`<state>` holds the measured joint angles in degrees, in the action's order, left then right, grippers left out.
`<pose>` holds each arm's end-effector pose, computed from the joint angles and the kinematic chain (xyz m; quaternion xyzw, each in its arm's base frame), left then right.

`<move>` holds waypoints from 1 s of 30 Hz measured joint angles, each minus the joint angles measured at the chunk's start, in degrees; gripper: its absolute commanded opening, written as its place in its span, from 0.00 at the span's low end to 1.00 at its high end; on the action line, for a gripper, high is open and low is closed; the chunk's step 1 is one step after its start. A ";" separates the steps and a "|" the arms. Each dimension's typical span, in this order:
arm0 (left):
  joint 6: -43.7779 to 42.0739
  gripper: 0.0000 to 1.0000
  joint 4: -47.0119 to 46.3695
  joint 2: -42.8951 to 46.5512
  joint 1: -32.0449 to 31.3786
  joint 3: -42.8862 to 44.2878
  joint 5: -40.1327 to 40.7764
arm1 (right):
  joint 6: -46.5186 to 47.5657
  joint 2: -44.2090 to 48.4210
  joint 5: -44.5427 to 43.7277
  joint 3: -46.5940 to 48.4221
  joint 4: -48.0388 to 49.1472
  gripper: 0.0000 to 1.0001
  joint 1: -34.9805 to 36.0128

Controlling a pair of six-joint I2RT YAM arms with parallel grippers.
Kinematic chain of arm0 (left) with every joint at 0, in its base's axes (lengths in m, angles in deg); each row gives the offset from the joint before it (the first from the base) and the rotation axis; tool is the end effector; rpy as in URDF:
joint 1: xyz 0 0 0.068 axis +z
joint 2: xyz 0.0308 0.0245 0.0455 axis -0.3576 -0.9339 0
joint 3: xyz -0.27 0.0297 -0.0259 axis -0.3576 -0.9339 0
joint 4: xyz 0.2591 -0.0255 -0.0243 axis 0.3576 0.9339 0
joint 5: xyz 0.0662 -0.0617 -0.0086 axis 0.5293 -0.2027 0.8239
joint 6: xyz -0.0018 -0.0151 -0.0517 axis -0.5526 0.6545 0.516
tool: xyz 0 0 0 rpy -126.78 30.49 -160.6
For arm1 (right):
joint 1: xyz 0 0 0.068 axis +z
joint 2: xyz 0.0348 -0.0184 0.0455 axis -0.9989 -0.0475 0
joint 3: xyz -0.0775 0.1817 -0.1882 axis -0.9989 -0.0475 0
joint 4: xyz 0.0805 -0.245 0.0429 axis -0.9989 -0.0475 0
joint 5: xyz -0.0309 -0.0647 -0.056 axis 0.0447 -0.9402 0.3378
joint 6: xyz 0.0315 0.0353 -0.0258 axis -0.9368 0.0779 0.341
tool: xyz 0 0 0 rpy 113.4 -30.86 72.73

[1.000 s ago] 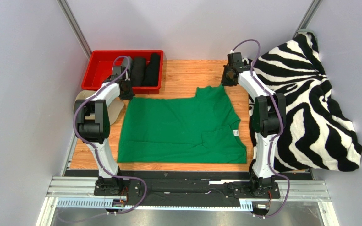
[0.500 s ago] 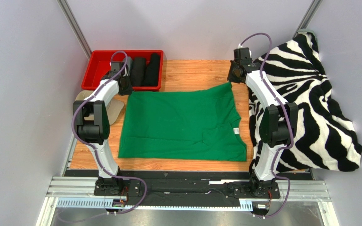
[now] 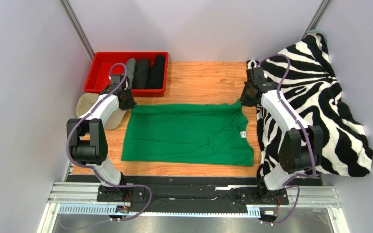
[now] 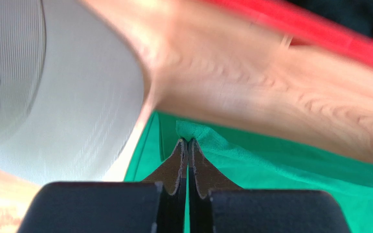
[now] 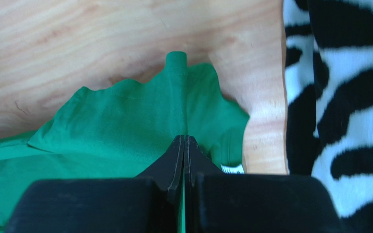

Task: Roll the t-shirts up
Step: Fold the T-shirt at the center of the board.

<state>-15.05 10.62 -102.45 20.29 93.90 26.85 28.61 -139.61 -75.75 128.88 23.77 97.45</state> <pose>0.3609 -0.0027 0.2260 -0.1884 0.9312 -0.0436 0.3091 0.3458 0.0576 0.2808 0.1449 0.9467 0.0307 0.2860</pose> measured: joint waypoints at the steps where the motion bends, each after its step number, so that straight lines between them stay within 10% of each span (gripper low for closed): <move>1: 0.50 0.00 0.15 1.09 0.02 -1.27 0.07 | -0.52 1.38 0.07 -1.77 -0.13 0.00 0.02; 30: 9.07 0.00 5.66 15.13 0.00 -15.58 3.45 | -4.70 22.53 5.05 -26.86 -0.09 0.00 2.03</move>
<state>-5.98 16.28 -87.32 20.29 78.32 30.30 23.91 -117.07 -70.70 102.02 23.69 99.48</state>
